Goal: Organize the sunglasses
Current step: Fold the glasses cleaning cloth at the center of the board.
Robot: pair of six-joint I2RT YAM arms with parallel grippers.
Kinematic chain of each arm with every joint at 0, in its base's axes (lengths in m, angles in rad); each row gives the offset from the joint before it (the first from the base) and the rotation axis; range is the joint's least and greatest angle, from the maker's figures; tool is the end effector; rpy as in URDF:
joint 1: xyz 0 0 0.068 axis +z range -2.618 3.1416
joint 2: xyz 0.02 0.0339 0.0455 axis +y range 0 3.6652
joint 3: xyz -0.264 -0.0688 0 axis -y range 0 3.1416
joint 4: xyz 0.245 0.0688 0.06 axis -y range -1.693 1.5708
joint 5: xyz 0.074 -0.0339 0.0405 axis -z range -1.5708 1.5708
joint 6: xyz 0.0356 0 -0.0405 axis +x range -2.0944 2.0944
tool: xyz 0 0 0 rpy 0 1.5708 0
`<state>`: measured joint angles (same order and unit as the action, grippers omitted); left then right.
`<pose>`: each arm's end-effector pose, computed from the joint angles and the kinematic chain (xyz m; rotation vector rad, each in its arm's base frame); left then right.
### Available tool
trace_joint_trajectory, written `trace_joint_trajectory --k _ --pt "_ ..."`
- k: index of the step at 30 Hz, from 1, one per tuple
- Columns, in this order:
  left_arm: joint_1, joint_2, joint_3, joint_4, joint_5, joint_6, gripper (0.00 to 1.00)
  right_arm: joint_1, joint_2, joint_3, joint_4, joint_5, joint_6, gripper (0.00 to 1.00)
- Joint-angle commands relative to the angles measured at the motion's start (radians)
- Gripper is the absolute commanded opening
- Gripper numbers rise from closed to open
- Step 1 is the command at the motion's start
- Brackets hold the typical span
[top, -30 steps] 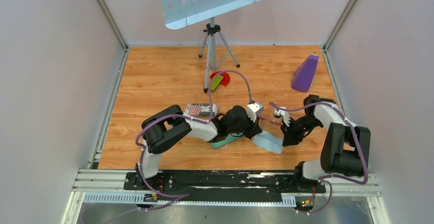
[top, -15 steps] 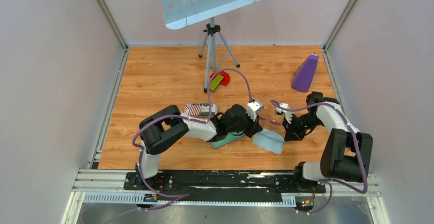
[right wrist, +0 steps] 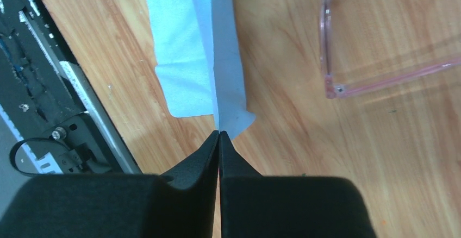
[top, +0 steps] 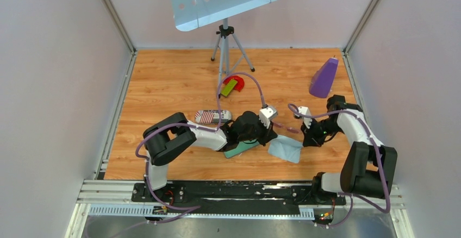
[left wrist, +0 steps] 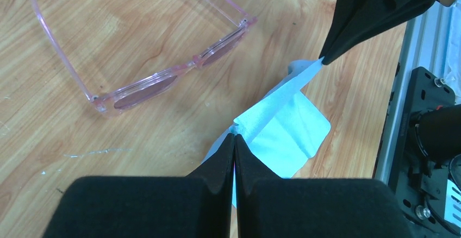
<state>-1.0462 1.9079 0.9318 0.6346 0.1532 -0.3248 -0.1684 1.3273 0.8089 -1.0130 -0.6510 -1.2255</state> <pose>0.1942 -0.3465 0.1568 0.8296 1.8839 -1.0406 0.2037 -0.0127 0.1982 -1.3366 2.2542 0.6451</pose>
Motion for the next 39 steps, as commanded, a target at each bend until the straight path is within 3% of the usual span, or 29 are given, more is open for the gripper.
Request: trace_joint_trajectory --k 1,18,27,39 --pt "0.009 -0.043 -0.011 0.032 -0.041 0.028 0.00 -0.013 -0.022 0.023 0.063 -0.017 0.063 0.05" --pt "0.011 -0.008 0.048 -0.001 -0.083 0.070 0.00 0.029 -0.031 0.005 0.157 0.056 0.108 0.05" --pt "0.013 0.039 0.121 -0.079 -0.043 0.079 0.00 0.030 -0.135 -0.047 0.155 0.075 0.096 0.05" --pt "0.013 0.019 0.060 -0.045 -0.038 0.069 0.00 0.033 -0.178 -0.118 0.146 0.039 0.072 0.05"
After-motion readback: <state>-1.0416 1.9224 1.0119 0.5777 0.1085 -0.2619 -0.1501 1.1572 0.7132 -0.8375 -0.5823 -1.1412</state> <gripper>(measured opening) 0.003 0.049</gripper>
